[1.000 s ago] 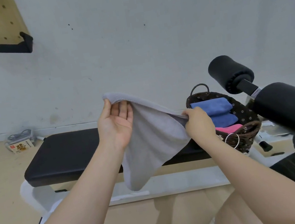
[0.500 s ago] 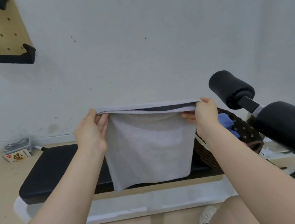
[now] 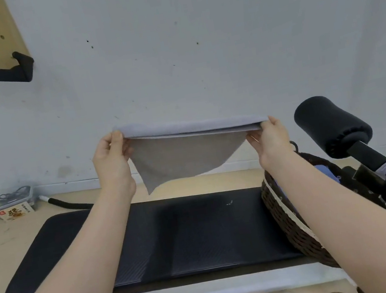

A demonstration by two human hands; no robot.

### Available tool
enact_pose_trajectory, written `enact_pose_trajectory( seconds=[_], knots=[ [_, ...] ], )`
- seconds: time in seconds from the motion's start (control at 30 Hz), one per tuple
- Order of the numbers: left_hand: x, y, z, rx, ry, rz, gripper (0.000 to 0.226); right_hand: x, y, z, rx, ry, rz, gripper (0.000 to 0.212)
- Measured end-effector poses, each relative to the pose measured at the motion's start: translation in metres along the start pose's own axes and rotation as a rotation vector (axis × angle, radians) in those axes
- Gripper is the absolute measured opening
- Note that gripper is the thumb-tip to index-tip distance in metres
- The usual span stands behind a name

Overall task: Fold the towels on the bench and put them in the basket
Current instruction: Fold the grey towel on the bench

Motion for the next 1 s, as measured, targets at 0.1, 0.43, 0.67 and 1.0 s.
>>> enact_pose_trajectory(
  seconds=[0.1,0.43,0.67,1.0],
  knots=[
    [-0.005,-0.022,-0.035,-0.198,-0.097,0.051,0.019,-0.003,-0.025,0.03,0.323,-0.022,0.063,0.021],
    [0.025,-0.124,-0.122,-0.793,-0.403,0.01,0.018,0.016,-0.098,0.119,0.813,0.23,-0.045,0.02],
    [0.052,-0.146,-0.102,-0.961,-0.226,-0.148,0.02,0.053,-0.109,0.119,1.026,0.324,-0.188,0.033],
    [0.103,-0.178,-0.097,-1.377,-0.01,-0.55,0.033,0.086,-0.173,0.127,1.1,-0.154,-0.331,0.02]
  ],
)
Point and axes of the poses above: each hand's wrist, its own x-axis away from the middle knuckle, its own y-axis out of the palm, z = x × y, the point moved 5 cm from there along -x, towards the middle knuckle, and after that the axes turned 12 degrees about z, right-handed, at the moved point
